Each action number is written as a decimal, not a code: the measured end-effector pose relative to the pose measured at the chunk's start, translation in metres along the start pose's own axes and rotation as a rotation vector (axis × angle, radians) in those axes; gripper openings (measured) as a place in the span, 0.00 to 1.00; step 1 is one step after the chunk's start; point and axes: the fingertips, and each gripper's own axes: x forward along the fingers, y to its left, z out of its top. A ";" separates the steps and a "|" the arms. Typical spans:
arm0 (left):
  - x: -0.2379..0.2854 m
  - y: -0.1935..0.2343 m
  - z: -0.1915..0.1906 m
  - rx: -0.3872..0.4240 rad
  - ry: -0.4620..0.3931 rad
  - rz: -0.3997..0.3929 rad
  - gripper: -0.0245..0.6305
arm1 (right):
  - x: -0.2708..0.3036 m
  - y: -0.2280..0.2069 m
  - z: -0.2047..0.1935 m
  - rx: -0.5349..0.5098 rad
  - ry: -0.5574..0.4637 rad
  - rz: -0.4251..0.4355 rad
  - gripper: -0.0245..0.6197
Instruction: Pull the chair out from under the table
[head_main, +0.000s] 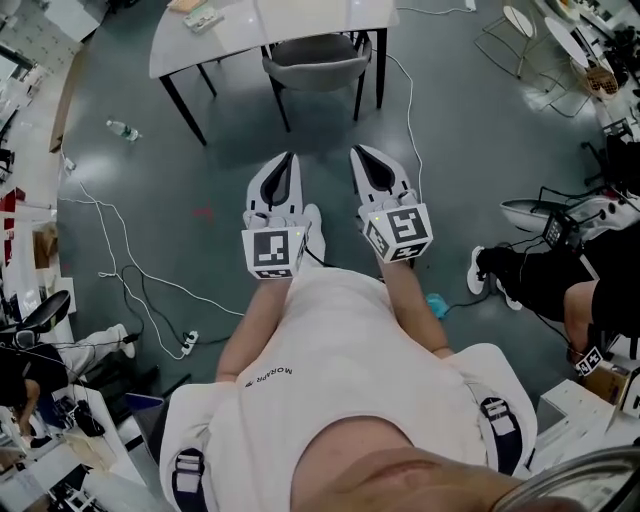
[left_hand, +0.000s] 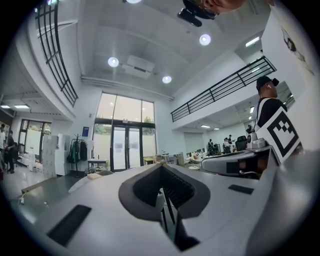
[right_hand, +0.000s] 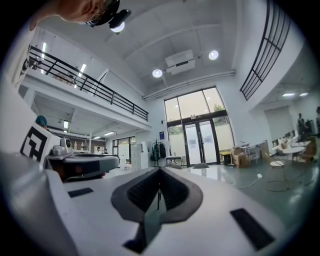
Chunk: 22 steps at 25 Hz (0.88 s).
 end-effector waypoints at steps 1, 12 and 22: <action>0.012 0.006 0.001 0.001 -0.003 -0.006 0.04 | 0.012 -0.005 0.003 -0.006 0.000 -0.002 0.06; 0.145 0.067 0.009 0.056 0.034 -0.134 0.04 | 0.146 -0.054 0.031 -0.055 0.039 -0.020 0.06; 0.239 0.117 -0.020 0.084 0.155 -0.247 0.04 | 0.246 -0.088 0.023 -0.103 0.136 -0.021 0.06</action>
